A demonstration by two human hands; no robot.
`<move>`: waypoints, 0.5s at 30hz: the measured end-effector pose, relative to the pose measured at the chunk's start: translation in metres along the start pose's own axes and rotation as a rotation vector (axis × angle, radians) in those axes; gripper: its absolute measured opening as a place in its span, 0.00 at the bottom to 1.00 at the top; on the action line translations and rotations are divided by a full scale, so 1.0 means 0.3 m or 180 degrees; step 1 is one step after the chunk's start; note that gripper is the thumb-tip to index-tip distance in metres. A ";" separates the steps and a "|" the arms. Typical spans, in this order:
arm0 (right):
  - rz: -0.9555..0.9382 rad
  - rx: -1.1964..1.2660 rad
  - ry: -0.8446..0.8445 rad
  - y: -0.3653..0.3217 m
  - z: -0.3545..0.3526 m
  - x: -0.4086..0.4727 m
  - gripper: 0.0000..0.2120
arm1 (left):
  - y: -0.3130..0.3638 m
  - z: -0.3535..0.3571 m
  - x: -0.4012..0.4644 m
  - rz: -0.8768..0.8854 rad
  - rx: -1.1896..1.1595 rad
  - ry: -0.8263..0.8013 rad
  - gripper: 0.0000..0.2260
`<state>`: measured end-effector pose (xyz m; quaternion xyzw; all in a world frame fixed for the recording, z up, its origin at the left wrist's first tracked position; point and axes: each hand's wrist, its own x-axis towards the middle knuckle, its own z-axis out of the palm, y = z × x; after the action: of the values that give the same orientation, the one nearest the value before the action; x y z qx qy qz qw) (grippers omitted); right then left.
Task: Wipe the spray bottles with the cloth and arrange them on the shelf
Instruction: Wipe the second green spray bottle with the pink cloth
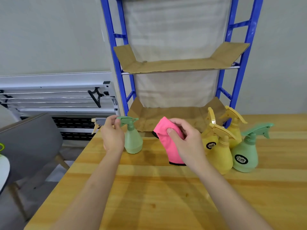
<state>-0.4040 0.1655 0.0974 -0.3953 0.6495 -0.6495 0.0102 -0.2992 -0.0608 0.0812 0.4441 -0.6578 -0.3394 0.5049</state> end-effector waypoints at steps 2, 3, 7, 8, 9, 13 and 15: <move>-0.0050 -0.0056 -0.0029 -0.002 0.007 0.027 0.13 | 0.003 0.002 0.003 0.0132 0.0163 -0.0085 0.07; -0.0085 -0.0117 -0.0032 -0.003 0.012 0.041 0.13 | 0.005 0.005 0.002 0.0178 0.0244 -0.0171 0.07; -0.0135 -0.0341 -0.0107 -0.011 0.030 0.096 0.13 | 0.033 -0.007 -0.022 0.0429 0.0415 -0.0542 0.07; -0.0149 -0.0419 -0.0112 -0.011 0.035 0.104 0.13 | 0.046 -0.013 -0.038 0.0510 0.0458 -0.0632 0.07; -0.0185 -0.0524 -0.0087 -0.010 0.038 0.111 0.12 | 0.062 -0.017 -0.056 0.0588 0.0451 -0.0732 0.07; -0.0466 -0.1004 0.0167 -0.019 0.016 0.136 0.11 | 0.084 -0.020 -0.120 0.0666 -0.0020 -0.1373 0.09; -0.0643 -0.1232 0.0259 -0.039 -0.004 0.150 0.11 | 0.082 -0.028 -0.137 0.0739 -0.0195 -0.1588 0.08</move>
<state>-0.4297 0.1448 0.1300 -0.4264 0.7190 -0.5258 -0.1571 -0.2932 -0.0136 0.0904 0.2529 -0.7977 -0.3978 0.3760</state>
